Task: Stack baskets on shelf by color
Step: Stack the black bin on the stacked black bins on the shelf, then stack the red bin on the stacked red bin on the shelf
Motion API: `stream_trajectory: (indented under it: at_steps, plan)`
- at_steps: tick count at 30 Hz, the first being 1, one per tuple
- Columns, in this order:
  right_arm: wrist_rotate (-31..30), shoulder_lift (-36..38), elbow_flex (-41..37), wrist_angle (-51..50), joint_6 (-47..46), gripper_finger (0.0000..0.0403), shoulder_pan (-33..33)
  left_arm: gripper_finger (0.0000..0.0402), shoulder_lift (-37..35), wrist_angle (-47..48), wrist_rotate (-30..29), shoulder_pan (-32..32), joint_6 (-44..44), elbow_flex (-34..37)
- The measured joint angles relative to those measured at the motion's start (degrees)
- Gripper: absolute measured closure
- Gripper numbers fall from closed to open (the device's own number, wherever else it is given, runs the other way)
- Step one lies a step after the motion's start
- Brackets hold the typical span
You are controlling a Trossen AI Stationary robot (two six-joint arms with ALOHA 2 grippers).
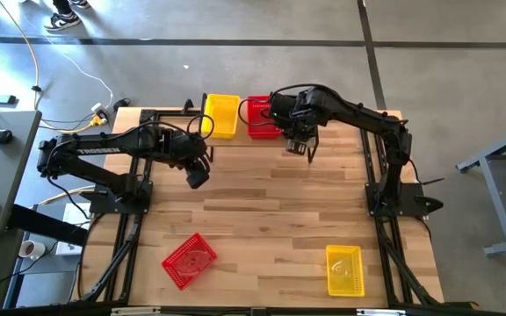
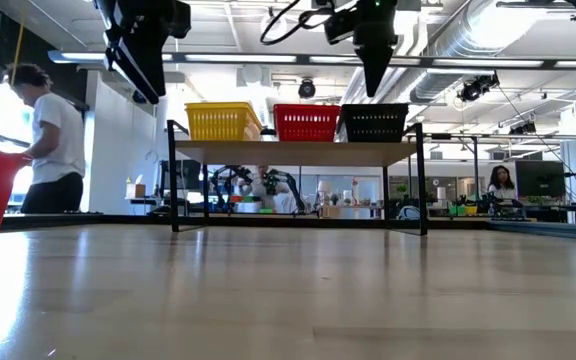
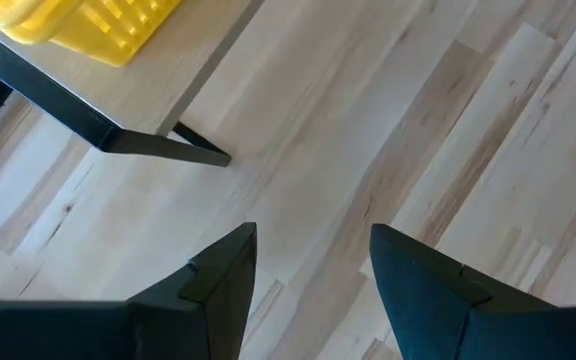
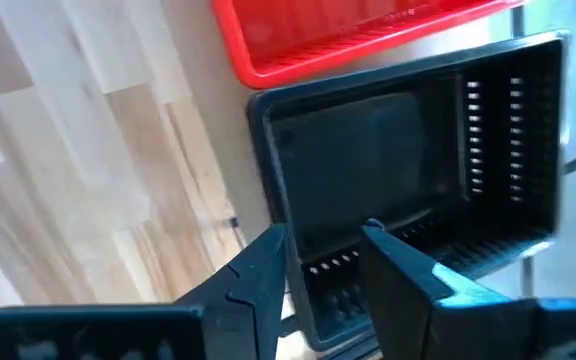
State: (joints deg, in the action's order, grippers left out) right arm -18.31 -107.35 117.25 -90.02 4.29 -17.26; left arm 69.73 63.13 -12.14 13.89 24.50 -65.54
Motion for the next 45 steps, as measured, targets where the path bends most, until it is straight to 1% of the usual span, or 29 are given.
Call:
stream_trajectory:
  at_steps: [5, 10, 13, 17, 19, 23, 30, 33, 36, 40, 43, 45]
  plan:
    - [-0.8, 0.5, 0.0, 0.0, -1.4, 0.0290, 0.1, 0.0216, 0.0, 0.1, 2.9, 0.0, -0.6, 0.0]
    - [0.6, 2.6, 0.1, 0.0, -4.5, 0.0290, 0.6, 0.0216, -0.3, 0.1, 9.4, -0.3, -0.6, 0.0]
    - [1.6, 3.8, 0.1, 0.0, -7.7, 0.0290, 1.4, 0.0216, -0.4, 0.2, 12.5, -1.4, 1.8, -0.1]
    - [3.9, 4.6, 0.1, 0.6, -11.8, 0.0290, 3.5, 0.0216, -0.4, 2.1, 13.6, -4.0, 6.0, -0.1]
    - [5.1, 4.7, 0.1, 1.4, -13.7, 0.0290, 5.0, 0.0216, -0.4, 4.3, 13.7, -6.0, 8.3, -0.1]
    - [5.3, 4.6, 0.1, 1.5, -17.3, 0.0290, 9.0, 0.0216, -0.4, 7.9, 13.4, -11.3, 14.4, -0.1]
    - [5.9, 4.6, 0.1, 1.8, -24.5, 0.0290, 15.3, 0.0216, -0.3, 7.8, 13.2, -22.6, 23.3, 0.0]
    - [6.9, 4.6, 0.0, 2.8, -27.8, 0.0290, 17.9, 0.0216, -0.3, 7.3, 12.6, -27.2, 28.6, 0.6]
    - [7.2, 4.6, 0.0, 4.0, -30.5, 0.0290, 20.7, 0.0216, -0.3, 6.0, 11.8, -31.6, 34.4, 2.3]
    - [7.3, 4.6, 0.0, 4.7, -33.3, 0.0290, 24.4, 0.0216, -0.3, 1.3, 11.4, -37.0, 40.3, 5.9]
    - [7.3, 4.6, 0.0, 4.7, -35.3, 0.0290, 26.8, 0.0216, -0.3, -3.6, 10.7, -39.8, 44.0, 8.2]
    - [7.3, 4.6, 0.0, 4.7, -36.4, 0.0290, 28.1, 0.0216, -0.3, -4.9, 9.9, -41.1, 46.2, 9.4]
